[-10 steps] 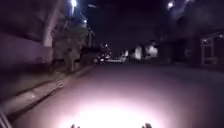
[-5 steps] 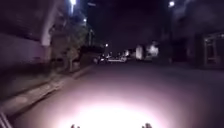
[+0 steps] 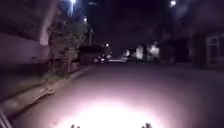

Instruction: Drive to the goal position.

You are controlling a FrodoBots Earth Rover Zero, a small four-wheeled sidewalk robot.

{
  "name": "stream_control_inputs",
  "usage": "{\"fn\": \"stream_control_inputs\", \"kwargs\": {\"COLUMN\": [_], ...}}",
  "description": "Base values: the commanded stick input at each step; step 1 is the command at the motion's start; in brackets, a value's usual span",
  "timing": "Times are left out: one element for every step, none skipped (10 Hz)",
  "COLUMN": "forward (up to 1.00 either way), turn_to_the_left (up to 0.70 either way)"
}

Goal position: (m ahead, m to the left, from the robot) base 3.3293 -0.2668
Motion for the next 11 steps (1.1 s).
{"fn": "stream_control_inputs", "kwargs": {"forward": [0.50,0.50,0.50,0.50,0.50,0.50,0.50,0.50,0.50,0.50,0.50], "turn_to_the_left": [0.00,0.00,0.00,0.00,0.00,0.00,0.00,0.00,0.00,0.00,0.00]}}
